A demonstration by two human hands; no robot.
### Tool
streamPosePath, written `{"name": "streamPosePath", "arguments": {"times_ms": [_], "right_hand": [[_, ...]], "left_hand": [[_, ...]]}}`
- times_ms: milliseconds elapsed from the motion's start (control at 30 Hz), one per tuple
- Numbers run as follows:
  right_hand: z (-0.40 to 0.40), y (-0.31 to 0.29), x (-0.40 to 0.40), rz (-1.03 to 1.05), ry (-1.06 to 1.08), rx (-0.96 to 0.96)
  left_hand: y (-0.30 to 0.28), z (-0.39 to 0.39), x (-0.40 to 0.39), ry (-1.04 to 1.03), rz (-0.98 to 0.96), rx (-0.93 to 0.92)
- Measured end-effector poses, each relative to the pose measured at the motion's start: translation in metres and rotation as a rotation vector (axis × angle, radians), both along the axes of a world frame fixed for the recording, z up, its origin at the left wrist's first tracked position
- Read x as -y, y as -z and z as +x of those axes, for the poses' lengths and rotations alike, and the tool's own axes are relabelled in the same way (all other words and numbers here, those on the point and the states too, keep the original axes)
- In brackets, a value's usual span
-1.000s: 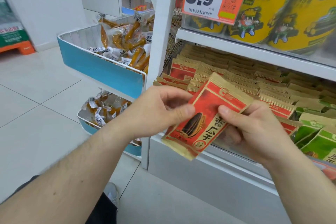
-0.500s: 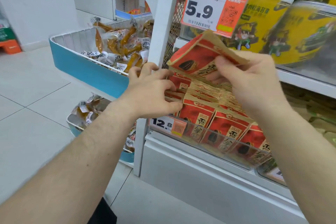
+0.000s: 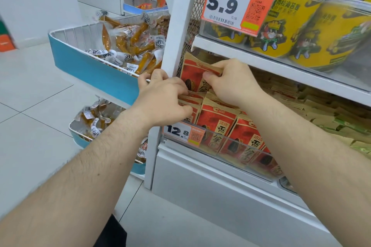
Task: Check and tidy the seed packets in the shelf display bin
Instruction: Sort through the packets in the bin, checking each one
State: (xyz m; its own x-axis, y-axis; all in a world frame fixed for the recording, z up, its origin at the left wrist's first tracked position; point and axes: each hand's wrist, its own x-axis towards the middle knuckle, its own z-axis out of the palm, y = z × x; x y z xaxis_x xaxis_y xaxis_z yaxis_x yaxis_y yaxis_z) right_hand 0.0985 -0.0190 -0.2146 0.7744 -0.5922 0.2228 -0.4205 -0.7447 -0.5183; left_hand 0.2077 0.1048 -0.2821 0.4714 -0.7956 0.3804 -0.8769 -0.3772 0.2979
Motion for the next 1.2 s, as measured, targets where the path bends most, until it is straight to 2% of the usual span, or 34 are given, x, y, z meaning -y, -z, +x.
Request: {"name": "streamPosePath", "arguments": {"times_ms": [133, 233, 333, 433, 600, 767, 900, 1067, 1200], "right_hand": [[0.017, 0.003, 0.009, -0.008, 0.067, -0.167], [0.027, 0.001, 0.010, -0.055, 0.052, -0.149], [0.030, 0.003, 0.010, -0.072, 0.027, -0.096], [0.035, 0.001, 0.012, -0.076, 0.040, -0.223], [0.041, -0.006, 0.013, -0.001, 0.054, -0.304], [0.039, -0.009, 0.014, 0.012, 0.065, -0.348], [0.038, -0.014, 0.018, 0.048, 0.089, -0.399], [0.045, -0.014, 0.020, -0.091, 0.069, -0.463], [0.046, -0.012, 0.021, -0.160, 0.051, -0.469]], "left_hand": [[0.000, 0.002, -0.005, 0.029, -0.090, -0.025], [0.000, 0.003, -0.009, 0.055, -0.231, -0.019], [-0.006, 0.003, -0.014, 0.063, -0.450, 0.023], [-0.012, 0.005, -0.017, 0.088, -0.581, 0.041], [-0.005, 0.006, -0.014, 0.112, -0.476, 0.009], [-0.005, 0.001, -0.005, 0.028, -0.216, -0.007], [-0.004, 0.001, -0.003, 0.035, -0.210, -0.023], [-0.003, -0.002, -0.004, -0.018, -0.333, -0.158], [-0.006, 0.000, -0.003, 0.008, -0.308, -0.101]]}}
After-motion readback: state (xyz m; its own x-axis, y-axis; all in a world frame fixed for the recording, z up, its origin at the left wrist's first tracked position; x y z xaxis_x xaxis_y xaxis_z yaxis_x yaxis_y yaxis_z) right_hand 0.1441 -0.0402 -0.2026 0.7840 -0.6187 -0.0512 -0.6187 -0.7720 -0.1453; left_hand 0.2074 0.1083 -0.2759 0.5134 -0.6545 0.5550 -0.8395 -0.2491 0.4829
